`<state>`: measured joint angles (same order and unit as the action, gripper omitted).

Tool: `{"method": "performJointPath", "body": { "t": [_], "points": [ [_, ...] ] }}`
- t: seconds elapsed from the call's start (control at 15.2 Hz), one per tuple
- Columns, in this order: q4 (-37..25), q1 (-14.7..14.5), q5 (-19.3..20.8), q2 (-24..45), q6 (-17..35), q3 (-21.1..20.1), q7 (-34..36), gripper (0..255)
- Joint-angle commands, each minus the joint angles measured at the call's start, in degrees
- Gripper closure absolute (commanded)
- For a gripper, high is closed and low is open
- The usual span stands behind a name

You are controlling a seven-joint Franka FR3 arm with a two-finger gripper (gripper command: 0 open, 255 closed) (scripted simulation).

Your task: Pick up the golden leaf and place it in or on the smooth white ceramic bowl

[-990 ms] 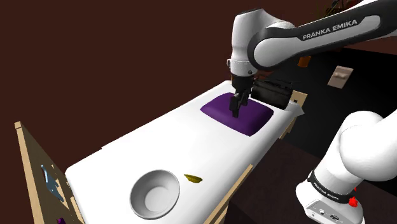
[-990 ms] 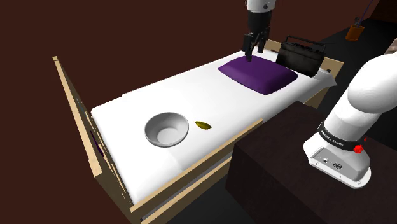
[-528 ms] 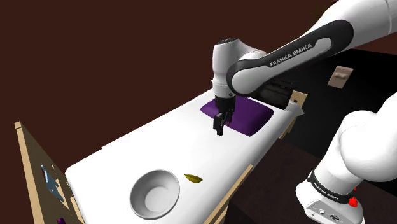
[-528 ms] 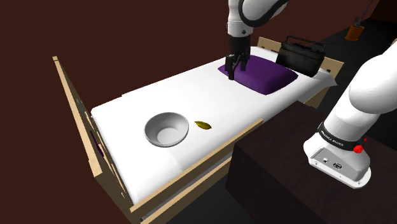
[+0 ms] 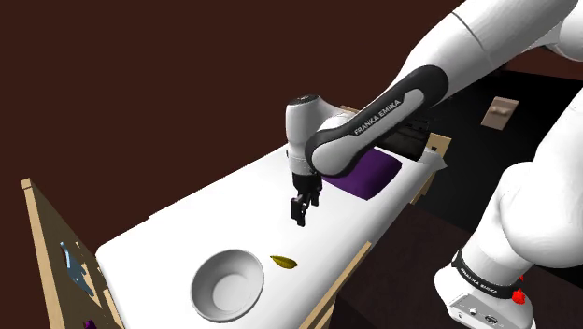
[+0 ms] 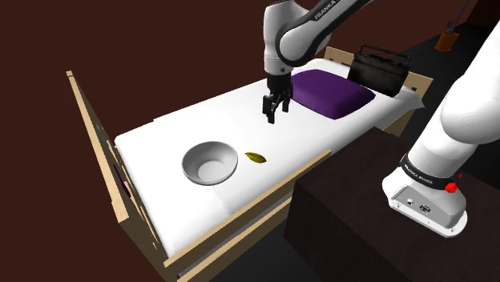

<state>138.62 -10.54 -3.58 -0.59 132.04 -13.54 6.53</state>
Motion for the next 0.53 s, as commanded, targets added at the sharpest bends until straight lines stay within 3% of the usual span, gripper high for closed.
{"method": "performJointPath", "body": {
  "t": [0.0, 0.46],
  "points": [
    [-1.97, -0.66, 0.32, 4.7, 2.51, -0.67, 0.78, 0],
    [-9.91, -3.71, 2.18, 19.7, 8.76, -1.91, 3.29, 0]
  ]
}}
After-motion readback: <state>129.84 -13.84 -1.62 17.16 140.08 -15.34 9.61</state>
